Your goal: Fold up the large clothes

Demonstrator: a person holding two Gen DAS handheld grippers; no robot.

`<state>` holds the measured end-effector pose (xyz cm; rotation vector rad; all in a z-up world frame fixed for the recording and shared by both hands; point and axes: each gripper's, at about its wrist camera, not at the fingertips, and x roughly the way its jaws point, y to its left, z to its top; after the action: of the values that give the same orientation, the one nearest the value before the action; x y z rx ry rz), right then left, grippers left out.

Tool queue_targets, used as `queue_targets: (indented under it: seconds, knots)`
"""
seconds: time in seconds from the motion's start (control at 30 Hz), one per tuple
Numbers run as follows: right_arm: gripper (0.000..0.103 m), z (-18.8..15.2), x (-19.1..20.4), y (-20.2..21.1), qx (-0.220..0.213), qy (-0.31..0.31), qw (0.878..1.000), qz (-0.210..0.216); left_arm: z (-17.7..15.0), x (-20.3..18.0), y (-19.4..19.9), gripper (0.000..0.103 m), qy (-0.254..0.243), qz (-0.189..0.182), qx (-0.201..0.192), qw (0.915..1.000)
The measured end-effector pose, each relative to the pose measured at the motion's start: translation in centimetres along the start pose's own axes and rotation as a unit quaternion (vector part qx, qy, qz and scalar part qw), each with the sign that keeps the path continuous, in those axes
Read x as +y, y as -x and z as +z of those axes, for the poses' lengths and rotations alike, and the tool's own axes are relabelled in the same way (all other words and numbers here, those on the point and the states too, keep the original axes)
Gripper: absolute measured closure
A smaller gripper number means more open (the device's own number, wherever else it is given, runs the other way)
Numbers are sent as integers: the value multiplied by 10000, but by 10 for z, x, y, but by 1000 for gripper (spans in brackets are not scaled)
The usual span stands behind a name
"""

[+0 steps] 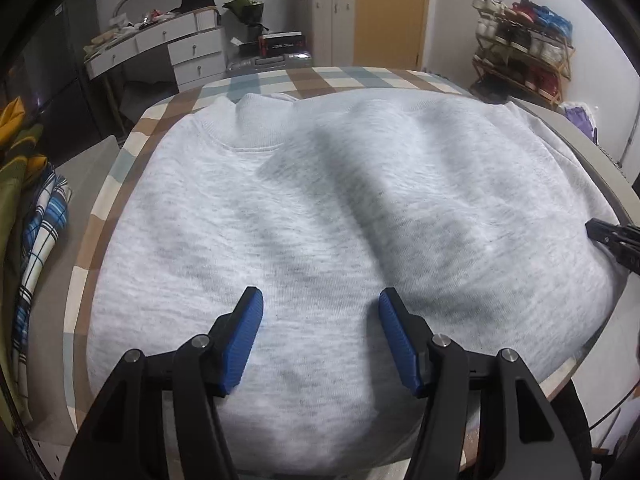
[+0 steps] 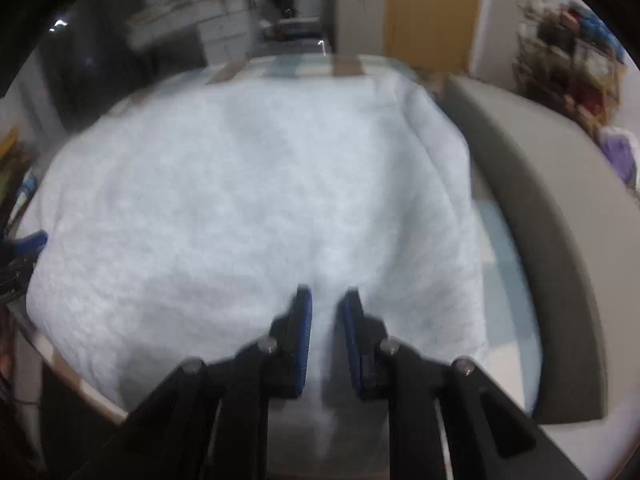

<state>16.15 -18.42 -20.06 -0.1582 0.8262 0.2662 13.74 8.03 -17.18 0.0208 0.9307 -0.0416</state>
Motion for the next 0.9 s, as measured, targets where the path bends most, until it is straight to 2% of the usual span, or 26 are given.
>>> queue_targets:
  seconds: [0.03,0.1,0.17,0.2,0.23,0.3,0.33,0.37,0.4,0.47,0.53,0.57,0.6,0.77,0.87,0.9]
  knots:
    - [89,1,2,-3,57,73,10000,-21,0,-1,-1,48,-7,12,-20,10000]
    - [88,11,1,-3,361,-200,9991,-97,-4,0,0,48,-10,-1,-36,10000]
    - [88,22,11,9,114,-251,9996,75,-4,0,0,48,18,-12,-46,10000]
    - [89,24,22,20,-219,-92,9995,207,-4,0,0,48,22,4,-46,10000]
    - [87,24,27,25,-361,46,9992,163,-5,-2,1,48,20,21,-48,10000]
    - [84,15,30,17,-202,210,9994,188,-7,-2,1,48,16,71,-80,9999]
    - [83,8,32,-5,149,191,9994,263,-7,-2,2,48,33,64,-90,9999]
    - [84,2,30,-15,37,106,9996,258,-8,-1,5,48,31,86,-120,9999]
    - [84,-2,29,-14,-189,62,9995,262,-8,2,13,48,171,38,-152,9997]
    - [84,-1,27,-14,-135,-5,9994,317,-13,11,35,48,533,17,-285,9982]
    - [82,0,15,-16,-85,-414,9974,584,-24,26,64,45,995,-55,-493,9938]
    - [82,1,10,-17,-104,-554,9961,678,-34,37,77,33,1277,-85,-518,9904]
    - [81,-1,4,-16,-150,-601,9955,715,-43,47,86,26,1538,-86,-514,9867]
    - [80,-4,18,-15,-451,-402,9970,482,-83,94,90,26,2732,-527,-307,9600]
    - [76,1,12,-9,-427,-616,9954,596,-87,105,80,26,3097,-990,-372,9449]
    - [71,1,11,-6,-395,-696,9945,677,-84,105,76,26,3234,-1127,-400,9387]
